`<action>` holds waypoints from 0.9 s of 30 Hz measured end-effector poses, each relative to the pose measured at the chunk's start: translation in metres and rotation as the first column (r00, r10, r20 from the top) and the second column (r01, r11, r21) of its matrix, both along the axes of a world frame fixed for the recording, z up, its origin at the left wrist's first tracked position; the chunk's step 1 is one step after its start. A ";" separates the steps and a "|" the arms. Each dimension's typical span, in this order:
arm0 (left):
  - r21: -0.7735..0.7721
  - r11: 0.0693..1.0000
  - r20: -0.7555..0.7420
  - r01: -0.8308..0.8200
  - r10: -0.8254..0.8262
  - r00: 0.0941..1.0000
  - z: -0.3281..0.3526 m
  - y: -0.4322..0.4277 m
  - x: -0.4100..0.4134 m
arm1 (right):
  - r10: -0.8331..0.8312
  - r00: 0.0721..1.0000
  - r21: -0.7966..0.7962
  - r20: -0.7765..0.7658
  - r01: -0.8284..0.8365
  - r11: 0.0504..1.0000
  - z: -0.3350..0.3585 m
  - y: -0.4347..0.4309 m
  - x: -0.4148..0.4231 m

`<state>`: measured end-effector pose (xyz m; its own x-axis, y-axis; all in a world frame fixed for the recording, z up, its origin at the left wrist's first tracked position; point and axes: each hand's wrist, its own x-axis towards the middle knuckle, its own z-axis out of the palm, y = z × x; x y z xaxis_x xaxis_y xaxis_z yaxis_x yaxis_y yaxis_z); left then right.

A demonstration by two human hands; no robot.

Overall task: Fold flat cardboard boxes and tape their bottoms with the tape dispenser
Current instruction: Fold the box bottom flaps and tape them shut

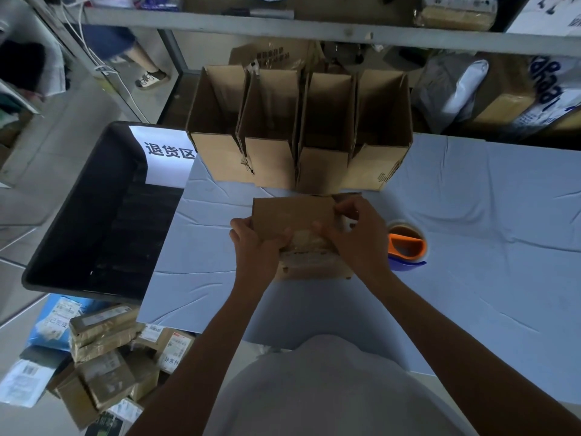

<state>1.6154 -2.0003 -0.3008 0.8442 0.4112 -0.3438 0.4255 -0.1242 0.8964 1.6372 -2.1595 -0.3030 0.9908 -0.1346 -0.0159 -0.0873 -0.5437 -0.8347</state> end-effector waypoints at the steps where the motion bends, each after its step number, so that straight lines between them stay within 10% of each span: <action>1: -0.002 1.000 0.004 -0.003 0.003 1.000 0.000 0.000 0.000 | -0.002 1.000 0.015 0.010 0.002 1.000 -0.001 -0.001 0.002; 9: 0.163 0.986 -0.048 0.036 -0.028 0.998 0.005 -0.005 0.001 | 0.046 0.999 -0.160 0.021 -0.042 0.986 0.003 0.004 -0.003; 15: -0.087 0.996 -0.060 -0.020 0.015 0.998 -0.004 0.006 0.005 | -0.044 0.998 0.021 0.055 0.043 0.999 -0.005 -0.005 0.007; 18: 0.117 0.993 0.063 -0.032 0.024 0.998 0.001 0.004 -0.005 | 0.024 0.984 0.024 0.177 -0.028 0.999 0.000 -0.016 0.001; 21: 0.563 0.820 0.361 0.104 -0.357 0.862 0.002 0.008 -0.019 | 0.324 0.884 -0.230 0.337 -0.256 0.939 0.001 -0.023 -0.015; 24: 0.800 0.580 0.361 0.155 -0.670 0.649 -0.013 0.014 -0.029 | 0.521 0.763 -0.410 0.382 -0.366 0.836 -0.022 -0.029 -0.026; 27: 0.887 0.454 0.310 0.081 -0.717 0.624 -0.013 0.011 -0.030 | 0.509 0.730 -0.490 0.456 -0.272 0.828 -0.037 -0.030 -0.027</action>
<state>1.5853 -1.9894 -0.3138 0.8271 -0.2372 0.5096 -0.4415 -0.8353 0.3277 1.6105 -2.1895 -0.3401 0.7697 0.3895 0.5057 0.6077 -0.6897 -0.3937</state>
